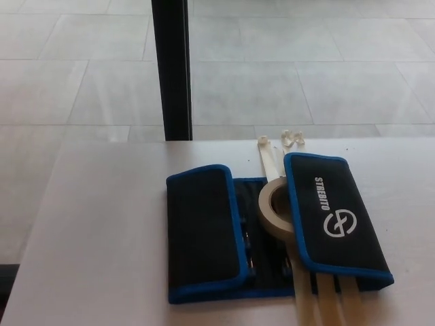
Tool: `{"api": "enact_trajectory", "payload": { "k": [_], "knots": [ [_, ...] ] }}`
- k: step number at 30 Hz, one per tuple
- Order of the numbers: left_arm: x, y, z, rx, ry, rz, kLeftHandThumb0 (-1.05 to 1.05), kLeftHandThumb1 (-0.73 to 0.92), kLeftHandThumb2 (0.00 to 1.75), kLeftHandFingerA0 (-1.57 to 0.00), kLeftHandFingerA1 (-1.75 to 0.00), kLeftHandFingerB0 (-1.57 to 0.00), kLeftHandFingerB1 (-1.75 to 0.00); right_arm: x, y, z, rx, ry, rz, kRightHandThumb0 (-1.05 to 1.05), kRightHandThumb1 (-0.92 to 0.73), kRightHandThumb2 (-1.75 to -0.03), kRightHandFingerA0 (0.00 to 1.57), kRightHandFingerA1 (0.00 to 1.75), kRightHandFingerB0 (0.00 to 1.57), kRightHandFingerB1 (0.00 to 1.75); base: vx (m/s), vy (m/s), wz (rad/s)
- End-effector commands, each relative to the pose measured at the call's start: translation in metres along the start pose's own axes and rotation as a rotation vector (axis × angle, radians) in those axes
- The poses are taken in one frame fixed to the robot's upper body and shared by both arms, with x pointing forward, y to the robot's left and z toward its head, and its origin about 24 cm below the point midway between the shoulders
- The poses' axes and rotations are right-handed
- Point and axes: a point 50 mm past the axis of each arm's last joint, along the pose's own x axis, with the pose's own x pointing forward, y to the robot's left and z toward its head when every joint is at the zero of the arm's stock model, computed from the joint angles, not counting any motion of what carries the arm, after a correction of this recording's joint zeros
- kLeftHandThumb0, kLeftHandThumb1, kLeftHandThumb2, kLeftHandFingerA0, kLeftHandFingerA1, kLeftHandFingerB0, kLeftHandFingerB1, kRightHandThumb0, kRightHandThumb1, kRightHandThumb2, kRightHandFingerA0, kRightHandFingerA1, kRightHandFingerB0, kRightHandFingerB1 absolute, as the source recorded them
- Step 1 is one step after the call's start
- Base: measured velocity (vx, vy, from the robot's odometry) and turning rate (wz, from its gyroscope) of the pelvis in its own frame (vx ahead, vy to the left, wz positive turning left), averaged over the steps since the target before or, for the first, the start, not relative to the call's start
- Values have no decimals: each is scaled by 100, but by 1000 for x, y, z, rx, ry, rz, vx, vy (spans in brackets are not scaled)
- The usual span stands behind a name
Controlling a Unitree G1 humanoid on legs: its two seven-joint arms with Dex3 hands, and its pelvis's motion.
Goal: The robot uses its right hand to open a black folded toolkit cover kept in the middle of the desk
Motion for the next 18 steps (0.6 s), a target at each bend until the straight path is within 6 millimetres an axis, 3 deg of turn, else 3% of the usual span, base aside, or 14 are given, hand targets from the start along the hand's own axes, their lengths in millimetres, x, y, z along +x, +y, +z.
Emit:
{"api": "enact_trajectory", "payload": {
  "k": [1, 5, 6, 7, 8, 10, 11, 12, 13, 14, 15, 16, 17, 18],
  "knots": [
    [-2, 39, 13, -149, -12, 42, -95, 92, 74, -24, -56, -25, -39, 1, -54, 59, 519, -225, -209, -78, -54, -97, 2, 55, 0, 25, 0, 0, 0],
    [-2, 36, 7, -185, 0, 41, -96, 92, 75, -27, -58, -28, -40, -8, -68, 110, 517, -420, -265, -84, -54, -99, 1, 61, 0, 36, 0, 0, 0],
    [-3, 37, 6, -199, 6, 42, -102, 82, 87, -28, -61, -25, -43, -9, -68, 121, 511, -468, -248, -80, -72, -61, 0, 61, 5, 33, 0, 0, 0],
    [-3, 38, 6, -194, 2, 42, -96, 92, 74, -27, -61, -25, -41, -13, -66, 138, 499, -525, -223, -78, -53, -98, 1, 59, 2, 40, 0, 0, 0],
    [-3, 38, 6, -194, 2, 42, -96, 92, 74, -27, -61, -25, -41, -13, -66, 138, 501, -525, -223, -78, -53, -98, 1, 59, 2, 40, 0, 0, 0],
    [-3, 38, 7, -207, 1, 37, -97, 92, 75, -26, -57, -25, -39, -30, -52, 181, 423, -703, -155, -85, -56, -96, 11, 62, 4, 41, 0, 0, 0],
    [-3, 38, 7, -206, 0, 38, -102, 83, 85, -28, -59, -25, -42, -41, -44, 199, 378, -768, -115, -42, -33, -99, 1, 55, 0, 52, 0, 0, 0],
    [-2, 37, 9, -200, -3, 40, -103, 82, 87, -28, -60, -25, -43, -59, -30, 224, 311, -865, -46, -87, -74, -63, 5, 73, 7, 48, 0, 0, 0],
    [-2, 37, 10, -194, -5, 41, -103, 82, 87, -28, -60, -25, -43, -66, -24, 232, 292, -911, -15, -87, -74, -63, 5, 73, 7, 48, 0, 0, 8],
    [-2, 37, 10, -193, -4, 42, -97, 91, 75, -26, -56, -25, -39, -76, -15, 243, 230, -979, 33, -43, -36, -100, 4, 59, 0, 54, 0, 0, 0],
    [-2, 37, 10, -193, -4, 43, -97, 91, 75, -26, -56, -25, -39, -78, -14, 244, 223, -985, 38, -43, -36, -100, 4, 59, 0, 54, 0, 0, 0],
    [-2, 36, 10, -201, -3, 34, -96, 92, 75, -28, -56, -27, -39, -92, 0, 258, 177, -1047, 91, -90, -74, -62, 4, 87, 10, 58, 0, 0, 7],
    [-2, 36, 10, -195, -1, 35, -99, 84, 85, -27, -59, -24, -42, -114, 26, 272, 63, -1126, 180, -40, -41, -103, 0, 53, 0, 51, 0, 0, 0],
    [-2, 35, 10, -177, -4, 38, -99, 84, 85, -27, -59, -24, -42, -123, 40, 275, 2, -1157, 208, -40, -41, -103, 0, 53, 0, 51, 0, 0, 0]
  ]
}}
